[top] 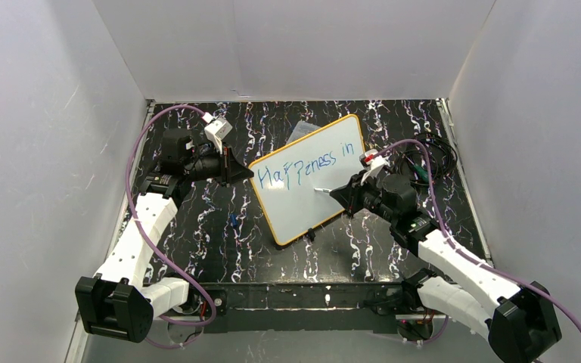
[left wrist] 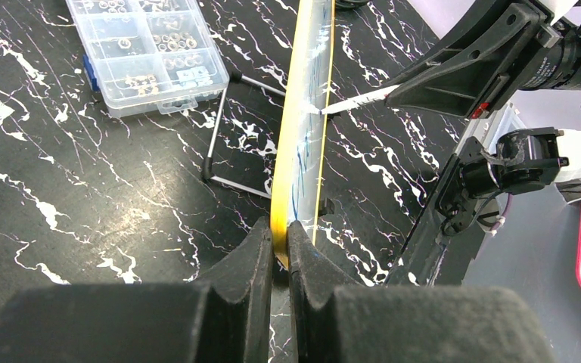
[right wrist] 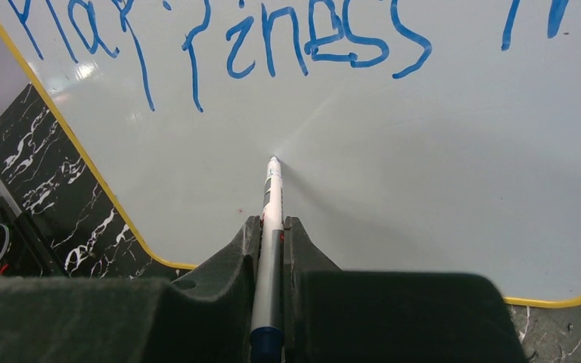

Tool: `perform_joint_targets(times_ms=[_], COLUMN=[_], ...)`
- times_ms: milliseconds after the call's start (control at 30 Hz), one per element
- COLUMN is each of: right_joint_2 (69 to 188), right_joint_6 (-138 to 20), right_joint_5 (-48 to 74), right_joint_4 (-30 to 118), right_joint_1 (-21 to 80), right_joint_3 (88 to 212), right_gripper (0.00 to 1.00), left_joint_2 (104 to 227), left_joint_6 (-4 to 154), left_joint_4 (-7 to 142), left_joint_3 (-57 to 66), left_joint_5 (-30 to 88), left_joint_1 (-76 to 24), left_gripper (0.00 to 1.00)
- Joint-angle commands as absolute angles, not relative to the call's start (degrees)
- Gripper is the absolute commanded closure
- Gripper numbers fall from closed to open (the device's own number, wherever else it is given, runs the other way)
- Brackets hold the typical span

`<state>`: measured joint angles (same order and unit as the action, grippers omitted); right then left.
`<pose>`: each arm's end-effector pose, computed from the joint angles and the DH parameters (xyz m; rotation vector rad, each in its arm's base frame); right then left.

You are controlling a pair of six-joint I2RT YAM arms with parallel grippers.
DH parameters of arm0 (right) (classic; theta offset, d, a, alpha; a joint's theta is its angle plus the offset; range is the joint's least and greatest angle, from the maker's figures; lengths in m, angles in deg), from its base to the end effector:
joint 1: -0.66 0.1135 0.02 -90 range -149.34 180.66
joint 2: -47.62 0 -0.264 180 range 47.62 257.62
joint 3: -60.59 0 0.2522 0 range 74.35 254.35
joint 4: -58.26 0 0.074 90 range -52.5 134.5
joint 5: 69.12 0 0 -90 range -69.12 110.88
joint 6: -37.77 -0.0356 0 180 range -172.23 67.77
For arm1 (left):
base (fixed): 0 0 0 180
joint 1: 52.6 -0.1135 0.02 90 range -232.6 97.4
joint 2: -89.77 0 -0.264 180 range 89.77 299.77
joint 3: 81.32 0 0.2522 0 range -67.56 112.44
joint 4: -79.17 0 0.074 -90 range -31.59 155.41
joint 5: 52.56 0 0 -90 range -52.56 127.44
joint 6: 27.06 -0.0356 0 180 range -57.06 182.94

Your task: Write a sentence on the whiteboard

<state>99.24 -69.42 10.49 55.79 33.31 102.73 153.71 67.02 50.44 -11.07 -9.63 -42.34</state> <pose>0.1746 0.1195 0.2563 -0.3818 1.8049 0.7800 0.2369 -0.0694 0.3409 0.6456 1.8397 -0.9652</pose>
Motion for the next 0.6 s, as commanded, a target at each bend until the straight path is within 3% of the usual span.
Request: perform_joint_targets(times_ms=[0,567], right_joint_2=[100.19,100.11], right_joint_6=[-69.25,-67.79], right_joint_5=[11.15,10.84], right_joint_4=[60.66,54.77], right_joint_1=[33.25,33.62], right_joint_3=[103.3,102.8], right_gripper=[0.99,0.99], left_joint_2=[152.37,152.34], left_joint_6=[65.4,65.52], left_joint_4=[51.25,51.25], left_joint_3=[-11.5,-11.4], left_joint_5=[-11.43,-11.52], left_joint_1=[-41.97,-41.97], left_gripper=[1.0,1.0])
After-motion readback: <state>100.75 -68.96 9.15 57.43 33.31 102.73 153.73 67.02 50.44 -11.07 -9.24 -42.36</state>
